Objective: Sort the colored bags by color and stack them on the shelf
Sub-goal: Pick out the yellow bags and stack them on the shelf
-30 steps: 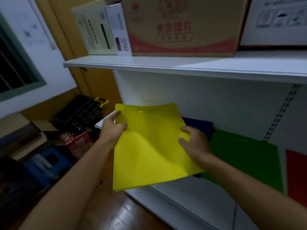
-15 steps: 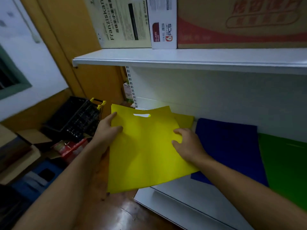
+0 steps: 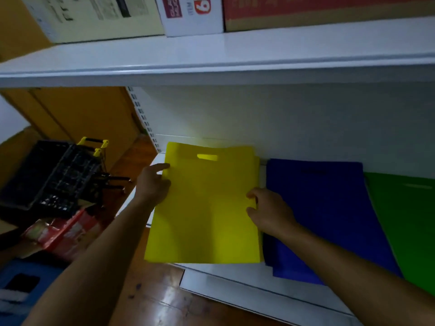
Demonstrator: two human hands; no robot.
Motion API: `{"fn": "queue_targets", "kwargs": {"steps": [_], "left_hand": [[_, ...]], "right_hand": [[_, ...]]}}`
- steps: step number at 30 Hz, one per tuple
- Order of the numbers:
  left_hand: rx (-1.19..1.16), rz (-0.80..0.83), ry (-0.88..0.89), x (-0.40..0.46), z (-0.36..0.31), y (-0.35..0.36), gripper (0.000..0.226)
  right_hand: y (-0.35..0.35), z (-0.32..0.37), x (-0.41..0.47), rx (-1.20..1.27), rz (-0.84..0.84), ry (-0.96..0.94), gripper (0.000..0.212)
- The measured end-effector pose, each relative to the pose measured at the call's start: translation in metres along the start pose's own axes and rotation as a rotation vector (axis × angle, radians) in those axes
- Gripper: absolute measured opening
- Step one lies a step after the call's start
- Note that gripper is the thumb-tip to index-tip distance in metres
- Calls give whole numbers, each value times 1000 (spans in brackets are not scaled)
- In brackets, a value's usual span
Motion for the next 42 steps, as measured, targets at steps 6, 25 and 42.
{"fn": "queue_targets", "kwargs": {"steps": [6, 25, 42], "left_hand": [[154, 39, 46, 54, 8, 36, 36], [247, 327, 548, 44, -132, 109, 41], [33, 657, 944, -288, -383, 279, 51]], "right_hand": [[8, -14, 28, -99, 53, 93, 45], [-54, -37, -28, -202, -231, 252, 69], [-198, -203, -344, -460, -578, 612, 73]]}}
Point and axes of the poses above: each hand's wrist, its own x-axis towards the middle knuckle, its own y-axis out of the palm, z = x × y, the point moved 4 cm from there along x, towards the middle knuckle, and after that the axes turned 1 degree about -y, right-handed, at the moved point
